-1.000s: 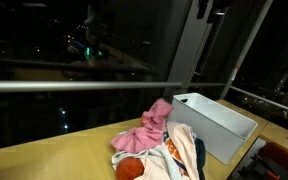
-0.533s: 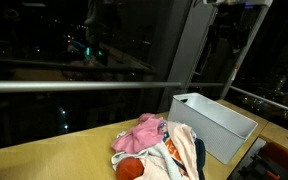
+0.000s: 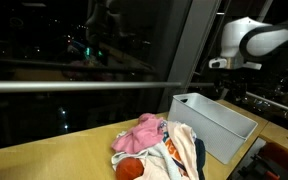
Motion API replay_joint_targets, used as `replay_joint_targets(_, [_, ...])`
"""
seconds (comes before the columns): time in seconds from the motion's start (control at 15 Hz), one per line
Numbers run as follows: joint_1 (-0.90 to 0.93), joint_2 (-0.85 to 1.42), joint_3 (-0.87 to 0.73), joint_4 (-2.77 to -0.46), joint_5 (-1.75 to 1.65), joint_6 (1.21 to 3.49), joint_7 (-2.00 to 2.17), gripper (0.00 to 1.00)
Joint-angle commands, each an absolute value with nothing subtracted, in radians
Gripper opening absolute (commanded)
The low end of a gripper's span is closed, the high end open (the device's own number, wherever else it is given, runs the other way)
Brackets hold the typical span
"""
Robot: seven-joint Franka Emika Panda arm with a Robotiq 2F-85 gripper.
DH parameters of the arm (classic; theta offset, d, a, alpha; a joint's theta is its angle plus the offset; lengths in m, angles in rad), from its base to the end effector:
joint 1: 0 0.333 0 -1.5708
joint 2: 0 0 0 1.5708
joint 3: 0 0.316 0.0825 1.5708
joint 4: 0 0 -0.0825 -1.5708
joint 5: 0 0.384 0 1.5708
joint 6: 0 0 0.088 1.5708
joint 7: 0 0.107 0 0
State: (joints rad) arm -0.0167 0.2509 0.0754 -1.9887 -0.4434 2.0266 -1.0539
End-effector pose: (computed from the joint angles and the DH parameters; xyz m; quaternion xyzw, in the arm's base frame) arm 0.5781 0.0081 0.3264 0.7636 0.6125 -0.1745 0.1065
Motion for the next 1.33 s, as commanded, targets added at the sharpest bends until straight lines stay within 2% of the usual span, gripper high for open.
replay_joint_targets(0.0, [-0.069, 0.33, 0.025, -2.109, -0.441, 2.241, -1.07, 1.0])
replay_joint_targets(0.47, [-0.149, 0.508, -0.038, -2.18, -0.446, 2.512, -1.076, 1.0])
replay_joint_targets(0.93, [-0.199, 0.573, -0.082, -2.184, -0.459, 2.606, -1.109, 1.0])
replay_joint_targets(1.0, [-0.209, 0.576, -0.084, -2.182, -0.455, 2.614, -1.12, 0.75])
replay_joint_targets(1.07, [-0.215, 0.577, -0.086, -2.18, -0.453, 2.617, -1.132, 0.74])
replay_joint_targets(1.27, [-0.235, 0.573, -0.083, -2.17, -0.44, 2.616, -1.163, 0.51])
